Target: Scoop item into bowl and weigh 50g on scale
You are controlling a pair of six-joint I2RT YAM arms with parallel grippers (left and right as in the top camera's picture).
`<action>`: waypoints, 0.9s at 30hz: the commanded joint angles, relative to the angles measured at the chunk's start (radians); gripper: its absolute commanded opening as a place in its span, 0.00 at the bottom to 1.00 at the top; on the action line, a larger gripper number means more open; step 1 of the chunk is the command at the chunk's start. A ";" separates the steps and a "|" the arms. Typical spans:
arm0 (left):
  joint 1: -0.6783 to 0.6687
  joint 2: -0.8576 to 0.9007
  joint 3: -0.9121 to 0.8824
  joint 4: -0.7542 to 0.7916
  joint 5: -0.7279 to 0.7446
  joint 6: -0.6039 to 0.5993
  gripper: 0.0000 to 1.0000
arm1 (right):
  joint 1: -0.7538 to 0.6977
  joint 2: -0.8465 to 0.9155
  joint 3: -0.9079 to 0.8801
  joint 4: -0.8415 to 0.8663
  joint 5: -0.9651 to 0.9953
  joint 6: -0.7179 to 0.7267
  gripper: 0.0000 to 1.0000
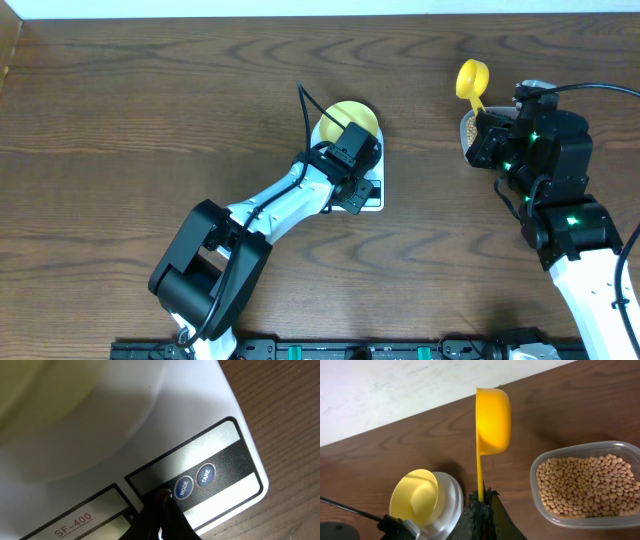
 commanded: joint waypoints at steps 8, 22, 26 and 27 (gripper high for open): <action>0.011 0.065 -0.035 -0.028 -0.132 -0.010 0.07 | -0.003 -0.004 0.018 -0.001 -0.005 -0.016 0.01; 0.011 0.142 -0.035 -0.050 -0.132 -0.010 0.08 | -0.003 -0.004 0.018 0.000 -0.005 -0.016 0.01; 0.011 0.142 -0.035 -0.063 -0.132 -0.010 0.07 | -0.003 -0.004 0.018 0.000 -0.001 -0.016 0.01; 0.011 0.142 -0.035 -0.067 -0.132 -0.010 0.07 | -0.003 -0.004 0.018 0.000 0.002 -0.016 0.01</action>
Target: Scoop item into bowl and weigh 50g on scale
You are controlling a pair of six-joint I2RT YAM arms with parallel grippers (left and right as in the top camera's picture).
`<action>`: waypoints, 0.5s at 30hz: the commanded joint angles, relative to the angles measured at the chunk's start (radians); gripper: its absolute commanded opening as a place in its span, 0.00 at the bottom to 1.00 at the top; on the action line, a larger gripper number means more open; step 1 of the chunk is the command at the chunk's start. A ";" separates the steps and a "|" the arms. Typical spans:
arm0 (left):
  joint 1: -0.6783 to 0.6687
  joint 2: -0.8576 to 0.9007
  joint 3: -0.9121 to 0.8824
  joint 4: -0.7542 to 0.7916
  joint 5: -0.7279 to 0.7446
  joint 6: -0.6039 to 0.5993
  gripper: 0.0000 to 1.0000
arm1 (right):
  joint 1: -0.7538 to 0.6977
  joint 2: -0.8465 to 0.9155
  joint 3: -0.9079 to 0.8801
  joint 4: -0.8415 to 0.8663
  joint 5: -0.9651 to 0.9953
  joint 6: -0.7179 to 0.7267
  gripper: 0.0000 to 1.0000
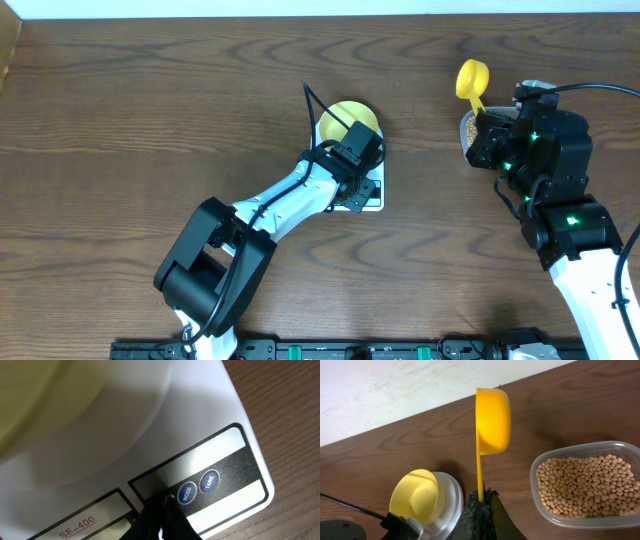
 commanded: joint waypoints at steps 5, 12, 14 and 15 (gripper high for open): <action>0.021 0.113 -0.068 -0.046 -0.095 -0.001 0.07 | -0.003 -0.004 0.018 0.000 0.017 -0.016 0.01; 0.021 0.117 -0.068 -0.044 -0.095 -0.001 0.07 | -0.003 -0.004 0.018 0.000 0.017 -0.016 0.01; 0.021 0.117 -0.068 -0.044 -0.095 -0.001 0.07 | -0.003 -0.004 0.018 0.000 0.017 -0.016 0.01; 0.021 0.117 -0.068 -0.044 -0.095 -0.001 0.07 | -0.003 -0.004 0.018 0.000 0.017 -0.016 0.01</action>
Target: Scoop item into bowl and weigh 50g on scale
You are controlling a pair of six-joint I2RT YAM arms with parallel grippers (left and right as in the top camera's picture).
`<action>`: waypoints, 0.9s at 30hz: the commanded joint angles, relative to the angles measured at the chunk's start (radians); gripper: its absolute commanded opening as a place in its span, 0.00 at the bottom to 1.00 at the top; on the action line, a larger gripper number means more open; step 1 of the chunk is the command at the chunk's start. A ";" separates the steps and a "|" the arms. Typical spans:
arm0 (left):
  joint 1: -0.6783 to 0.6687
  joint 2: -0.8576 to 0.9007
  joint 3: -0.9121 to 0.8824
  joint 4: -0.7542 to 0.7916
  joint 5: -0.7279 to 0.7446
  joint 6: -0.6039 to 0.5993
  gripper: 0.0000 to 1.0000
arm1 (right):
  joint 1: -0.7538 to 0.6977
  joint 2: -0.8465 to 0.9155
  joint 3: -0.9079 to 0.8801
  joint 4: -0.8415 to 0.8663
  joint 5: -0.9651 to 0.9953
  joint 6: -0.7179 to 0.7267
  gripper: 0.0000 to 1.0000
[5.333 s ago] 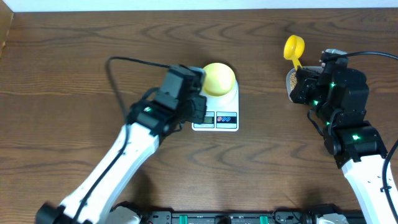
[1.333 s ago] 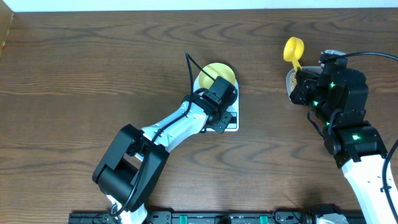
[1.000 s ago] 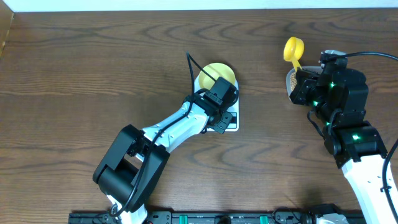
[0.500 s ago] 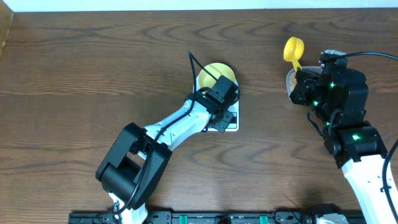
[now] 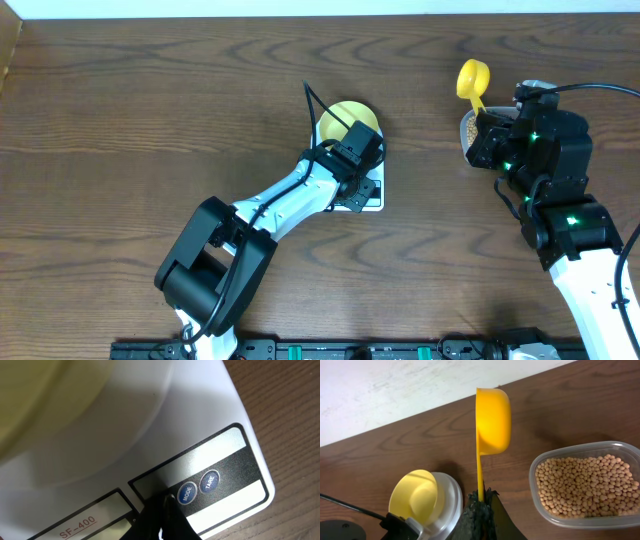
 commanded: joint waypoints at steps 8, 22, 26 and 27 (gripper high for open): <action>0.021 0.114 -0.108 -0.027 -0.095 -0.001 0.08 | -0.003 -0.004 0.018 0.000 0.013 -0.016 0.01; 0.021 0.087 -0.083 -0.037 -0.057 -0.002 0.08 | -0.003 -0.004 0.018 0.000 0.013 -0.016 0.01; 0.021 0.032 -0.064 -0.037 -0.057 -0.006 0.07 | -0.003 -0.004 0.018 0.000 0.013 -0.016 0.01; 0.021 0.012 -0.063 -0.036 -0.057 -0.012 0.07 | -0.003 -0.004 0.018 0.000 0.013 -0.016 0.01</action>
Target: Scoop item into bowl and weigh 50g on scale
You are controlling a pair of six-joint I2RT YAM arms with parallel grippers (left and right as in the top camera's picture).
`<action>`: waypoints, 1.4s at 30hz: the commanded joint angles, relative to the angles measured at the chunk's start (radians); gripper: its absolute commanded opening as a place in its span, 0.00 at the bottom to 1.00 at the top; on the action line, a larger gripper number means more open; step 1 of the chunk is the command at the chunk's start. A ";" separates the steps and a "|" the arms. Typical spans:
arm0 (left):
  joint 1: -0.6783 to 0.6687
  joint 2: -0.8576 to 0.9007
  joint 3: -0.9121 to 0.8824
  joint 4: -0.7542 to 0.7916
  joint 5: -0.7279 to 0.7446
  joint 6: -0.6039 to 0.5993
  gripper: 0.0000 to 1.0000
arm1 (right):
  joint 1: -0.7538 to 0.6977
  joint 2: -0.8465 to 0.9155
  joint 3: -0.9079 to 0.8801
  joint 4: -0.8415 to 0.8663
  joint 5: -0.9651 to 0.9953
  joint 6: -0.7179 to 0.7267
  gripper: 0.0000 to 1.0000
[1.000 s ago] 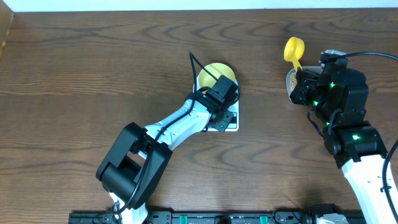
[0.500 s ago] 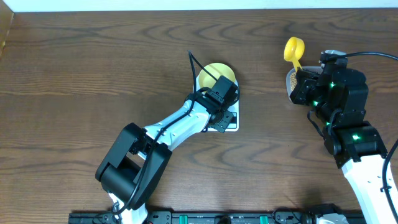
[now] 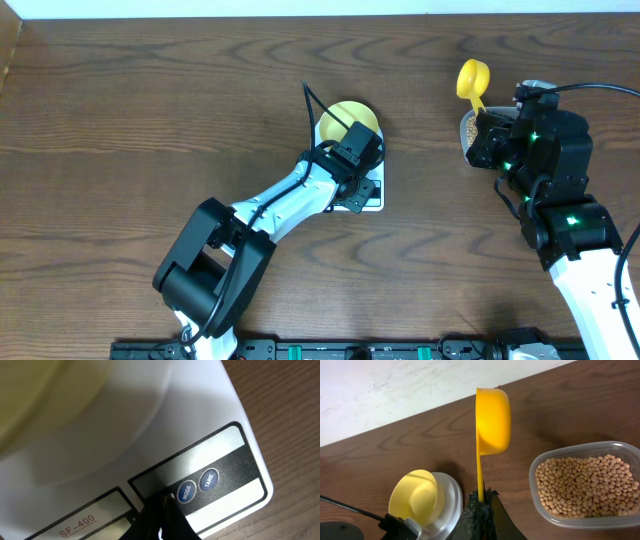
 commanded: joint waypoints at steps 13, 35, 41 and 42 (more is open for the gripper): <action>0.033 -0.344 -0.052 0.023 -0.061 -0.116 0.07 | -0.003 -0.004 0.018 -0.001 0.013 -0.016 0.01; 0.087 -0.321 -0.062 -0.053 -0.066 -0.143 0.07 | -0.002 -0.004 0.018 0.000 0.012 -0.015 0.01; 0.108 -0.321 -0.062 -0.069 -0.073 -0.142 0.08 | -0.002 -0.004 0.018 -0.002 0.012 -0.016 0.01; 0.108 -0.321 -0.062 -0.069 -0.073 -0.142 0.08 | -0.002 -0.004 0.018 -0.003 0.012 -0.016 0.01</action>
